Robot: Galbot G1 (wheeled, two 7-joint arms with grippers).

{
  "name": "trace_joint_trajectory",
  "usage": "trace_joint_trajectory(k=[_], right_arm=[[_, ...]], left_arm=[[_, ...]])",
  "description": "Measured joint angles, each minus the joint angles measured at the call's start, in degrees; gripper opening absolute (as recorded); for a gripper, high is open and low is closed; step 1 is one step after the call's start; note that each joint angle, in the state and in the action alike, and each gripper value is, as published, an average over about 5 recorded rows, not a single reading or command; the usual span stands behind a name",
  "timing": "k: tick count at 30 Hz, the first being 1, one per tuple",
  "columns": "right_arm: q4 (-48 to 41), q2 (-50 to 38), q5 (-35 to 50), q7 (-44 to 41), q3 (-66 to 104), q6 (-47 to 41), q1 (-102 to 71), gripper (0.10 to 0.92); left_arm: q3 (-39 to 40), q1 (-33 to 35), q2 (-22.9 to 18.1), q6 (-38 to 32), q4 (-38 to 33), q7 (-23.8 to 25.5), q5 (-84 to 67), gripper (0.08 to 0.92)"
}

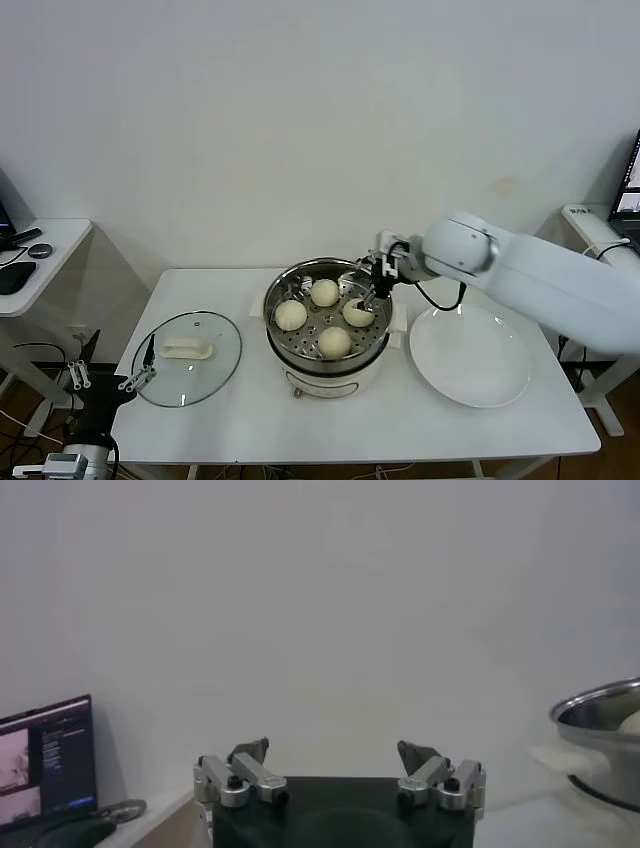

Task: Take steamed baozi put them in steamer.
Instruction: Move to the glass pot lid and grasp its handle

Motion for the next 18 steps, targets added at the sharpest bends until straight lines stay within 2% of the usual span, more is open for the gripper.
trace_joint_trajectory(k=[5, 9, 18], right_arm=[[4.04, -3.06, -1.85, 7.36, 15.27, 7.20, -17.92, 0.823], [5.69, -1.91, -5.31, 11.51, 28.77, 14.05, -33.12, 0.823], [8.31, 11.91, -17.49, 14.28, 56.35, 29.05, -63.66, 0.823]], left_arm=[[0.68, -0.01, -0.90, -0.20, -0.29, -0.04, 0.61, 0.823], [1.32, -0.14, -1.78, -0.42, -0.25, -0.26, 1.22, 0.823], [3.46, 0.13, -4.13, -2.12, 1.14, -1.92, 4.21, 0.823]])
